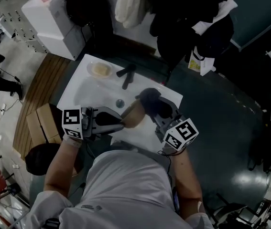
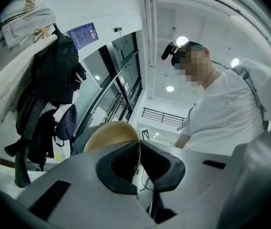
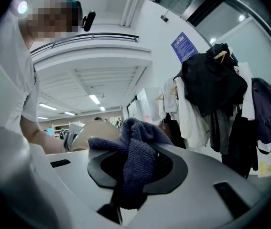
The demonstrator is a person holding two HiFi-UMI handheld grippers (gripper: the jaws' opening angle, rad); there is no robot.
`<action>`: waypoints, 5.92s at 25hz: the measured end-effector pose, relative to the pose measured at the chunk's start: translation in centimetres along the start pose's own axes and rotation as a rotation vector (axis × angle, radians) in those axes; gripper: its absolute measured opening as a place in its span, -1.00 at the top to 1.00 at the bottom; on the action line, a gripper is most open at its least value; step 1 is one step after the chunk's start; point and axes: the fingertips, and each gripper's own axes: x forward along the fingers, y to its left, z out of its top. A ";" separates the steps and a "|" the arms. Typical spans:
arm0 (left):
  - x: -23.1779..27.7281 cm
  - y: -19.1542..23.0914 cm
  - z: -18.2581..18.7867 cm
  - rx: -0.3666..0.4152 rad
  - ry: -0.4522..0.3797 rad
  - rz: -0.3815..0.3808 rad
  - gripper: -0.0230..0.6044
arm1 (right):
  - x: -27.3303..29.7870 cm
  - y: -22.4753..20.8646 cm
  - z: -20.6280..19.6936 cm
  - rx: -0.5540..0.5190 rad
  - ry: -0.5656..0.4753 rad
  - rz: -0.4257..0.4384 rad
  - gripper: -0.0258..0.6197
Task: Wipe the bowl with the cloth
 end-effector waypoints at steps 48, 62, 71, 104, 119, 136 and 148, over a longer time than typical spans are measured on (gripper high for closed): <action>-0.7 3.6 3.2 -0.102 -0.245 0.116 0.86 | 0.0 0.9 -1.8 -0.016 0.106 0.001 0.62; -1.2 4.5 3.0 -0.142 -0.304 0.173 0.86 | -0.2 6.1 0.2 -0.030 0.047 0.099 0.63; -0.8 2.4 3.1 -0.115 -0.283 0.096 0.86 | 0.0 4.0 -1.7 -0.013 0.102 0.050 0.62; 1.2 3.4 0.7 -0.072 -0.154 0.183 0.86 | -1.1 1.1 -1.0 0.014 0.077 -0.063 0.63; 5.6 8.1 -3.0 0.133 0.141 0.389 0.86 | -6.7 -3.7 0.8 -0.015 0.000 -0.319 0.63; 8.8 10.4 -2.3 0.286 0.202 0.480 0.86 | -14.1 -4.4 -0.4 0.004 -0.090 -0.582 0.63; 8.4 9.7 -3.1 0.259 0.207 0.464 0.86 | -14.6 -3.6 -1.1 0.013 -0.092 -0.647 0.63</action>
